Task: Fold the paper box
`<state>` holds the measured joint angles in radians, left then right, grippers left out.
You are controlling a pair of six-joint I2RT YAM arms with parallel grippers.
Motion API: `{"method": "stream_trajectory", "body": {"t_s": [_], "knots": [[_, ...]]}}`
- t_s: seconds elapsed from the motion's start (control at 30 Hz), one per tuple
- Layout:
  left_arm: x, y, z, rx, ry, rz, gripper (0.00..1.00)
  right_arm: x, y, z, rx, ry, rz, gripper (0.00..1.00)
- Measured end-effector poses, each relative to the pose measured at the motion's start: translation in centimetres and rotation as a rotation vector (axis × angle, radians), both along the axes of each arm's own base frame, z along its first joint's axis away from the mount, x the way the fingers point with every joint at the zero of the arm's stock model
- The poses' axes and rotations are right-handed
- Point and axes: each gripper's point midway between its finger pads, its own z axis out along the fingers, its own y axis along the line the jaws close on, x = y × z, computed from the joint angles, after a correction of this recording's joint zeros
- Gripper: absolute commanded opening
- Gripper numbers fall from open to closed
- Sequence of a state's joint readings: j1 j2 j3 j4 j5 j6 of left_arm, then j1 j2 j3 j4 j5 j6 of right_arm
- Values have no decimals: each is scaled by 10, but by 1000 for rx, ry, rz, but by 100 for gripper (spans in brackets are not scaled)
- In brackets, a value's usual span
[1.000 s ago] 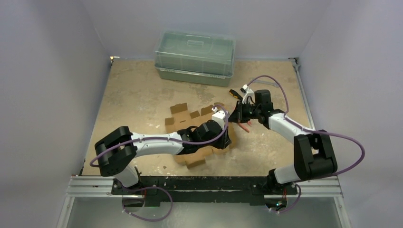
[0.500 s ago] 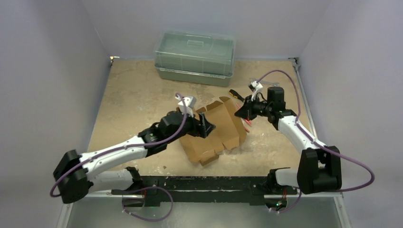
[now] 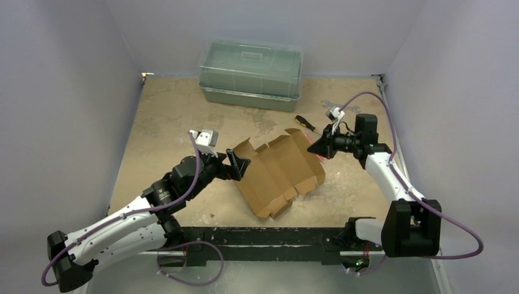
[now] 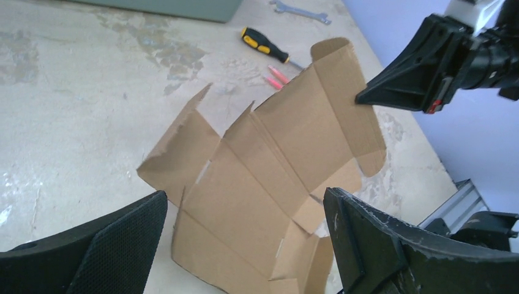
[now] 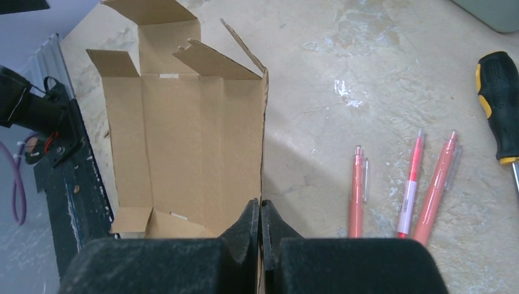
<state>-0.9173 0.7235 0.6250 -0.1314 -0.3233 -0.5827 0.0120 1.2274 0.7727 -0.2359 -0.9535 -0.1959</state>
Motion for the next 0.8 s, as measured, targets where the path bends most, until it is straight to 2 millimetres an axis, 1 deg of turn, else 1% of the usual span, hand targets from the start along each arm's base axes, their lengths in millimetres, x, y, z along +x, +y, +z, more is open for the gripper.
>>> {"method": "stream_trajectory", "body": {"t_s": [0.17, 0.3, 0.47, 0.5, 0.6, 0.63, 0.7, 0.8], "knots": [[1, 3, -21, 30, 40, 6, 99, -9, 2, 0, 2, -6, 53, 0], [9, 4, -26, 28, 62, 14, 99, -13, 5, 3, 7, -20, 89, 0], [21, 11, -29, -6, 82, 27, 99, -18, 6, 5, 11, -34, 117, 0], [23, 12, -30, -13, 85, 29, 98, -19, 6, 6, 11, -38, 121, 0], [24, 18, -38, -20, 95, 30, 88, -20, 6, 7, 10, -60, 141, 0], [24, 19, -41, -20, 102, 26, 87, -21, 6, 5, 6, -63, 145, 0], [22, 20, -46, -12, 113, 11, 86, -23, 5, 3, -3, -62, 154, 0], [23, 20, -45, -12, 111, -4, 82, -26, 5, 1, -15, -64, 168, 0]]}}
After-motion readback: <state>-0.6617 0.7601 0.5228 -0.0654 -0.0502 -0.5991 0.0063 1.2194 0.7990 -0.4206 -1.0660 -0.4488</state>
